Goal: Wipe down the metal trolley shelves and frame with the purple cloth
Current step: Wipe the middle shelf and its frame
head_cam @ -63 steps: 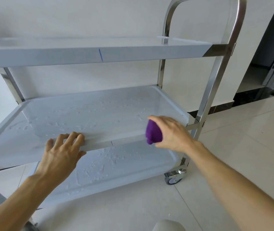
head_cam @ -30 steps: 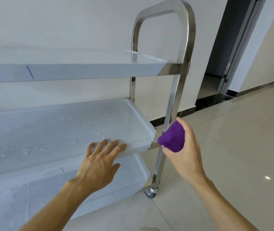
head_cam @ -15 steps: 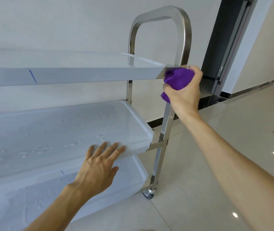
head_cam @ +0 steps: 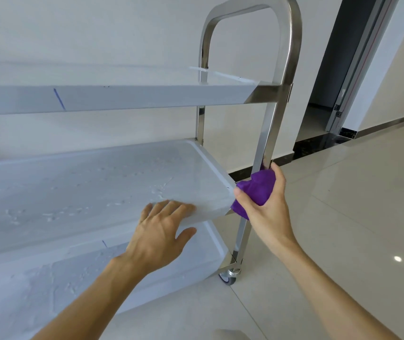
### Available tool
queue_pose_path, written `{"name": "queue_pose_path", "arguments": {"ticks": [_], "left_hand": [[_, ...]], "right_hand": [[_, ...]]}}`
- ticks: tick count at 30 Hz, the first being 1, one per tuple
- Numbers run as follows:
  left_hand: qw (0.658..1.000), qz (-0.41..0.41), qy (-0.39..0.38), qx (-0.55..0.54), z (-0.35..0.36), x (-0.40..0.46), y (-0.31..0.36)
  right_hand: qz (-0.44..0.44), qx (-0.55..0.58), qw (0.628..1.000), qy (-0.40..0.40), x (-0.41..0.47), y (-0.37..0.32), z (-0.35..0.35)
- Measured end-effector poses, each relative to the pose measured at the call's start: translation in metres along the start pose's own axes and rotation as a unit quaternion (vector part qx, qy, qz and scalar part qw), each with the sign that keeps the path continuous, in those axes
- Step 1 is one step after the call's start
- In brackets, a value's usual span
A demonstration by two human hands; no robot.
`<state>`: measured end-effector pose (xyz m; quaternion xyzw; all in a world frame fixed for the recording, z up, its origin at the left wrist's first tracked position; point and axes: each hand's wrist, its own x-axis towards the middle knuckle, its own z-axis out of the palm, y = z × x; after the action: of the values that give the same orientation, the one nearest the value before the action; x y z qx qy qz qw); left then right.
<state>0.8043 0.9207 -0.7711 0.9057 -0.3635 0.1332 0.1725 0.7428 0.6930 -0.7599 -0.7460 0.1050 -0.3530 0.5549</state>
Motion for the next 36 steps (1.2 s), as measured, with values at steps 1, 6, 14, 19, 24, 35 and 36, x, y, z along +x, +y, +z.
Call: {"name": "queue_pose_path", "arguments": {"ticks": [1, 6, 14, 19, 24, 35, 36], "left_hand": [[0.997, -0.007, 0.016, -0.078, -0.002, 0.002, 0.005], [0.957, -0.026, 0.037, -0.288, -0.013, 0.013, 0.027], [0.991, -0.129, 0.022, 0.042, -0.026, 0.006, -0.022], [0.983, -0.167, -0.033, 0.064, -0.026, -0.005, -0.050], [0.985, -0.141, -0.025, 0.100, -0.018, -0.007, -0.053], [0.985, -0.113, -0.023, 0.130, -0.014, -0.010, -0.056], [0.984, -0.113, -0.025, 0.136, -0.013, -0.010, -0.056]], "right_hand": [[-0.004, 0.017, 1.000, -0.012, -0.007, -0.006, 0.004], [-0.013, -0.024, 0.997, -0.072, -0.012, -0.026, 0.028], [-0.039, -0.293, 0.927, -0.229, 0.040, -0.030, 0.036], [0.056, -0.361, 0.869, -0.334, 0.074, -0.036, 0.036], [0.076, -0.415, 0.831, -0.361, 0.097, -0.050, 0.045], [-0.045, -0.455, 0.827, -0.326, 0.127, -0.074, 0.097], [-0.059, -0.418, 0.850, -0.315, 0.128, -0.075, 0.103]]}}
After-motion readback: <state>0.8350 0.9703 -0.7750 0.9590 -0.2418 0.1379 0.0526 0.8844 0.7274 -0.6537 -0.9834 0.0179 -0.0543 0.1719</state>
